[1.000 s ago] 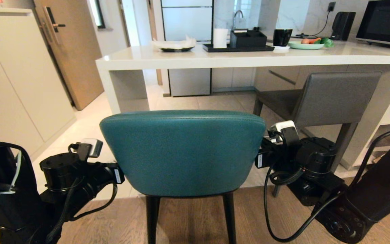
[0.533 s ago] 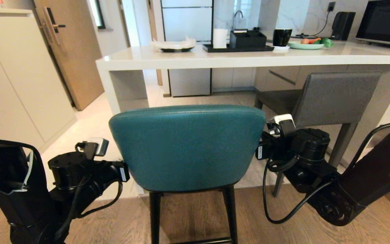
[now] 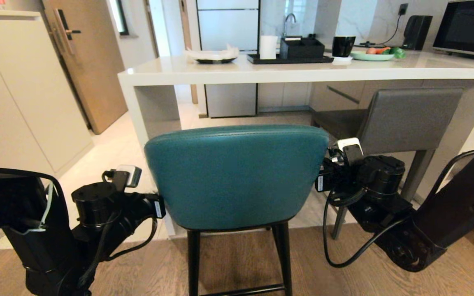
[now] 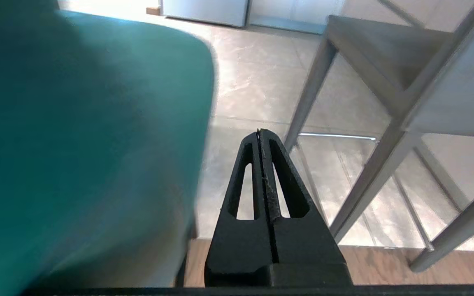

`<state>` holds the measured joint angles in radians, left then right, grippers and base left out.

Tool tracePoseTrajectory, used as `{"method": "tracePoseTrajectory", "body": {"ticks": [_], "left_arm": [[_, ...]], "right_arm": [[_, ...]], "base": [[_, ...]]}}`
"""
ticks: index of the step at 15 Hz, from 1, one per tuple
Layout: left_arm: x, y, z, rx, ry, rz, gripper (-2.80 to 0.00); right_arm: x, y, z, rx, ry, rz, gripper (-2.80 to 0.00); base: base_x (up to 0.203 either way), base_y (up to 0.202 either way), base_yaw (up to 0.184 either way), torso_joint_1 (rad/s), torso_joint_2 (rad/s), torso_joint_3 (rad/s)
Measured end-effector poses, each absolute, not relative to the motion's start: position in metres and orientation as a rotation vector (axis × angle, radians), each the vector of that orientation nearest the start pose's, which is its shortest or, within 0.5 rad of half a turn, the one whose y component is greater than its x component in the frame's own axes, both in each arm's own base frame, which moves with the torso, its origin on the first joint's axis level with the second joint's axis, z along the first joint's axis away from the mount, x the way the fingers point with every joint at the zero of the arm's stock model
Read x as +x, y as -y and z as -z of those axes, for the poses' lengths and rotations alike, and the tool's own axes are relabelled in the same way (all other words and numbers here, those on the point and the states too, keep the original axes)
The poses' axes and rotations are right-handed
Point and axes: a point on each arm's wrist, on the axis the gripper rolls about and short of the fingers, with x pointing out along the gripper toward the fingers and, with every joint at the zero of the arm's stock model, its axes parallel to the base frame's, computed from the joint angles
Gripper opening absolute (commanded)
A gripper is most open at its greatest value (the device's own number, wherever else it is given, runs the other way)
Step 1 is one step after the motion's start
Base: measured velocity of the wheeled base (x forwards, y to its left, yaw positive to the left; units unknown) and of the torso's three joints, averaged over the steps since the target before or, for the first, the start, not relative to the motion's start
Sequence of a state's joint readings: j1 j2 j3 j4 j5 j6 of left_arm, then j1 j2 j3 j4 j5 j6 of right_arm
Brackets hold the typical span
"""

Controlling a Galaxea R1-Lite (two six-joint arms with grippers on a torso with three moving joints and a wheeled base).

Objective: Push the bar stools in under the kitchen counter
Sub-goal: Push the blue chair back under the dining table

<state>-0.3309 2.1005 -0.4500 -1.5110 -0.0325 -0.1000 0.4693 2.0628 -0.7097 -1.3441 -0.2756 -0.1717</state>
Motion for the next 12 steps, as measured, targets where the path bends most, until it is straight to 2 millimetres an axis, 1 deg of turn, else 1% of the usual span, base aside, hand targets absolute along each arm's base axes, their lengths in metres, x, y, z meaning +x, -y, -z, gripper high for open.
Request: {"method": "tracePoseTrajectory", "body": {"ticks": [3,4,7,12], "left_arm": [[0.308,0.113,-0.066,-0.08,-0.12,0.329,-2.8],[0.31,0.119,-0.067,-0.079,-0.113,0.324,-2.8],[0.319,0.134,-0.069,-0.073,-0.099,0.3,-2.8],[0.327,0.137,-0.064,-0.072,-0.094,0.296,-2.8]], "right_arm": [[0.308,-0.158,-0.113,-0.177,0.005,-0.222,-2.8],[0.306,-0.16,-0.113,-0.178,0.003,-0.221,-2.8],[0.304,-0.159,-0.115,-0.176,0.006,-0.213,-2.8],[0.305,-0.16,-0.114,-0.174,0.007,-0.216,-2.8]], "base": [[0.0,0.0,0.0,0.0,0.0,0.0],[0.0,0.0,0.0,0.0,0.0,0.0],[0.0,0.0,0.0,0.0,0.0,0.0],[0.0,0.0,0.0,0.0,0.0,0.0]]}}
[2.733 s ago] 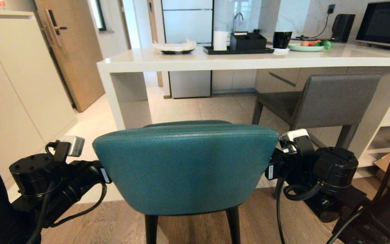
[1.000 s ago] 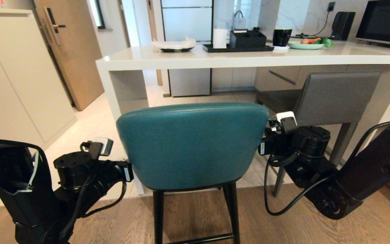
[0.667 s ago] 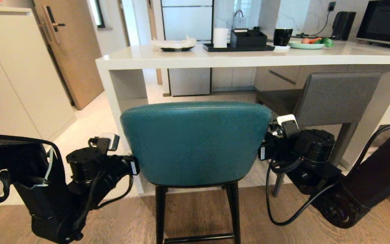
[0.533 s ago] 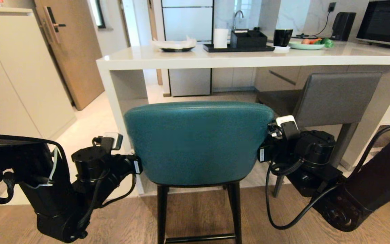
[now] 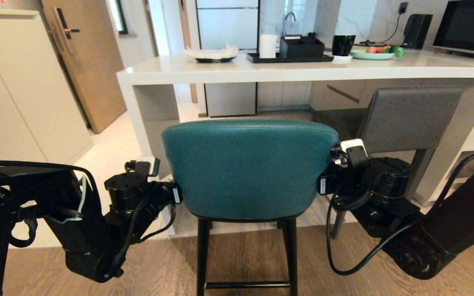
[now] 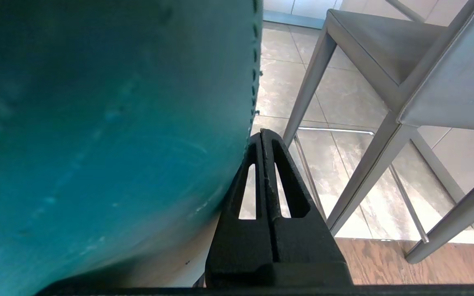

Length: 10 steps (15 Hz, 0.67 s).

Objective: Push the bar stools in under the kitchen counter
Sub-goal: Push the blue chair back under the dining table

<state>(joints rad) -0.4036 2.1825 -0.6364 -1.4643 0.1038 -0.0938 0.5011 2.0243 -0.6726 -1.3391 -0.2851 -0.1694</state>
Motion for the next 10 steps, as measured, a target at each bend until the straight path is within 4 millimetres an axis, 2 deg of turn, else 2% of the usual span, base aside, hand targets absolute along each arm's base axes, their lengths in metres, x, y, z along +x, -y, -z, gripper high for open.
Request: {"method": "tracePoseTrajectory", "body": {"ticks": [4,10], "left_arm": [[0.323,0.135,-0.065,-0.065,-0.094,0.292,-2.8],[0.321,0.134,-0.066,-0.032,-0.058,0.279,-2.8]], "right_arm": [[0.309,-0.162,-0.111,-0.153,0.004,-0.224,-2.8],[0.329,-0.16,-0.112,-0.15,0.029,-0.204,-2.8]], "base": [[0.0,0.0,0.0,0.0,0.0,0.0],[0.0,0.0,0.0,0.0,0.0,0.0]]}}
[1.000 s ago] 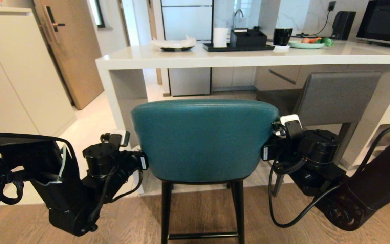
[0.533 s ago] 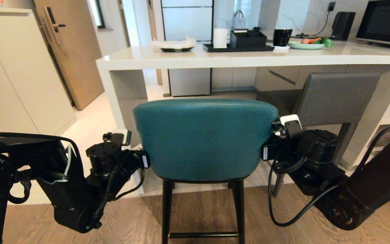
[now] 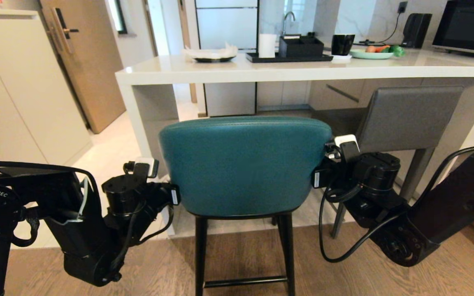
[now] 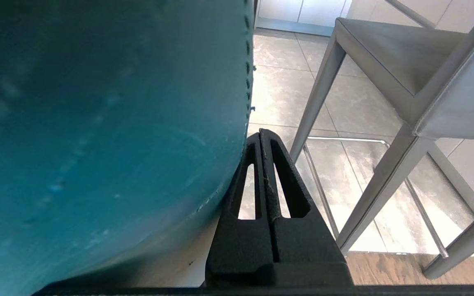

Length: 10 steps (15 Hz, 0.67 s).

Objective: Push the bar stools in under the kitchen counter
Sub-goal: Push the blue chair back under the dining table

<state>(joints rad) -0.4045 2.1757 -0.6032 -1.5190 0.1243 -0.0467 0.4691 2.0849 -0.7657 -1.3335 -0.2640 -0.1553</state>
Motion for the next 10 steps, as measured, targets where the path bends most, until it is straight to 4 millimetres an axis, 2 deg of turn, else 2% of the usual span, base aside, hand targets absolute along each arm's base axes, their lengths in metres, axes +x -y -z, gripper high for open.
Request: {"method": "tracePoseTrajectory", "body": {"ticks": [10], "left_arm": [[0.3164,0.1325,-0.0694,0.034,-0.05,0.291,-2.8]], "right_arm": [[0.3236,-0.1489,-0.111,-0.147,0.017,-0.17,-2.8]], "base": [[0.0,0.0,0.0,0.0,0.0,0.0]]}}
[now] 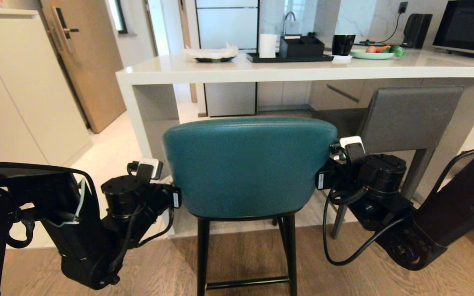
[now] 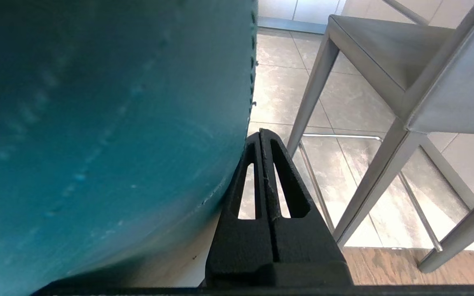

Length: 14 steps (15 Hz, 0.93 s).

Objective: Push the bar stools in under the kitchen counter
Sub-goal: Push the blue chair back under the dining table

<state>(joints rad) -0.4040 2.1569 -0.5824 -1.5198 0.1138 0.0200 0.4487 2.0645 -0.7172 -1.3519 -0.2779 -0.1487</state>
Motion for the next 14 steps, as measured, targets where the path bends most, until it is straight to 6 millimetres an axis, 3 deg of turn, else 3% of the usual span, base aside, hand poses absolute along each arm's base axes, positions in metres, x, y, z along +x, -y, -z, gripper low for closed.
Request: {"method": "tracePoseTrajectory", "body": {"ticks": [5,9,12,14], "left_arm": [[0.308,0.125,-0.074,0.035,-0.057,0.283,-2.8],[0.306,0.108,-0.085,0.024,-0.029,0.243,-2.8],[0.301,0.091,-0.094,0.02,-0.018,0.194,-2.8],[0.288,0.082,-0.1,0.023,-0.026,0.179,-2.8]], "right_arm": [[0.314,-0.145,-0.118,-0.148,0.02,-0.169,-2.8],[0.307,-0.14,-0.133,-0.129,0.06,-0.157,-2.8],[0.301,-0.125,-0.144,-0.122,0.083,-0.115,-2.8],[0.289,-0.108,-0.148,-0.128,0.066,-0.077,-2.8]], "base": [[0.0,0.0,0.0,0.0,0.0,0.0],[0.0,0.0,0.0,0.0,0.0,0.0],[0.0,0.0,0.0,0.0,0.0,0.0],[0.0,0.0,0.0,0.0,0.0,0.0]]}}
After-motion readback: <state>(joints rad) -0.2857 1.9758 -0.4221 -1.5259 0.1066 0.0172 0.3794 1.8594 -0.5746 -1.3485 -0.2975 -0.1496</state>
